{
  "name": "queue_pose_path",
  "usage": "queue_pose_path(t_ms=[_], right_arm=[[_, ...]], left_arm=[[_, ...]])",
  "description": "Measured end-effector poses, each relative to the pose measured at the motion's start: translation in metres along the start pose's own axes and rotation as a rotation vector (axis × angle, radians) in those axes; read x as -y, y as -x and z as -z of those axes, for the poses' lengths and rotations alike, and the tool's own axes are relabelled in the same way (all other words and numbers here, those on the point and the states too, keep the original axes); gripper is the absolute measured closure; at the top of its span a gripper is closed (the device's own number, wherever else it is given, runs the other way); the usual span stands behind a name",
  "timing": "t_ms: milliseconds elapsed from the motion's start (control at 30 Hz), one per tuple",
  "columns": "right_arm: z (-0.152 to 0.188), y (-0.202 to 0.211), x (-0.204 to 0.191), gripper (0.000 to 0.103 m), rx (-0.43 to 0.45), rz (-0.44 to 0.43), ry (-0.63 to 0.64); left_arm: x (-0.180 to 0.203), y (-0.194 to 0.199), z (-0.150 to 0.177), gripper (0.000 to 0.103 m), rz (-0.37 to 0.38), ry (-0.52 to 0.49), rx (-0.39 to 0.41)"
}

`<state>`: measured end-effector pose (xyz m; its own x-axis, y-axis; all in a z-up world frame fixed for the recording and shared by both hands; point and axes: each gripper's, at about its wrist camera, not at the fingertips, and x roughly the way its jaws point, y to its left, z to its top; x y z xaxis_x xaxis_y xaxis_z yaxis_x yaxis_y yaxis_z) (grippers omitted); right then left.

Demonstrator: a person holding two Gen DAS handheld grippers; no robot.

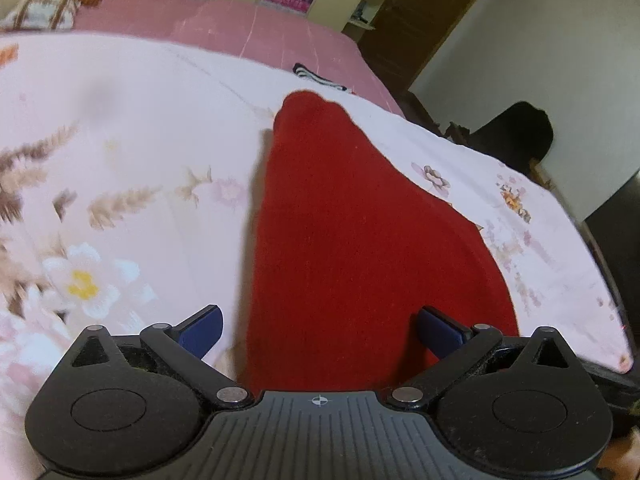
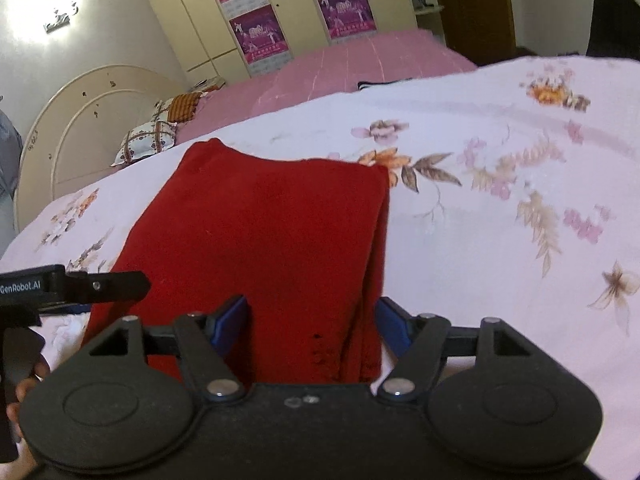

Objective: Fold small clothes
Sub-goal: 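Close both tools on the end of the red sweater bundle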

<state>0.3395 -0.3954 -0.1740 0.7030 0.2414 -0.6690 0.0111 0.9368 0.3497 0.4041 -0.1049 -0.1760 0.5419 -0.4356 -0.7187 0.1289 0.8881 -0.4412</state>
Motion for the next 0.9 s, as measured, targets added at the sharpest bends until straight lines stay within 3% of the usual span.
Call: queue_pose_path(t_ms=[133,233,333,433,500,633,833,900], right_arm=[[0.002,-0.001,0.006,0.029,0.008,-0.014,-0.041],[0.001,0.012,-0.004,0.032,0.083,0.048,0.018],[-0.004,0.024,-0.016,0.044,0.151,0.052,0.085],[-0.005,0.017,-0.021,0.046,0.126,0.102,0.127],[-0.001,0.009,-0.013,0.037,0.075,0.096,0.094],[0.003,0.001,0.008,0.033,0.016,0.003,-0.028],[0.003,-0.007,0.014,0.024,-0.01,-0.051,-0.061],[0.002,-0.009,0.011,0.022,-0.009,-0.048,-0.042]], left_arm=[[0.011,-0.005,0.003,0.003,0.005,-0.039,-0.01],[0.017,-0.008,0.003,0.003,-0.005,-0.061,-0.008],[0.018,-0.01,0.002,0.003,-0.004,-0.065,-0.009],[0.017,-0.011,0.002,0.003,0.001,-0.063,-0.011],[0.016,-0.011,0.002,0.003,0.006,-0.066,-0.01],[0.015,-0.012,0.002,0.004,0.018,-0.077,-0.008],[0.015,-0.013,0.003,0.005,0.03,-0.077,-0.005],[0.015,-0.011,0.002,0.01,0.033,-0.074,-0.006]])
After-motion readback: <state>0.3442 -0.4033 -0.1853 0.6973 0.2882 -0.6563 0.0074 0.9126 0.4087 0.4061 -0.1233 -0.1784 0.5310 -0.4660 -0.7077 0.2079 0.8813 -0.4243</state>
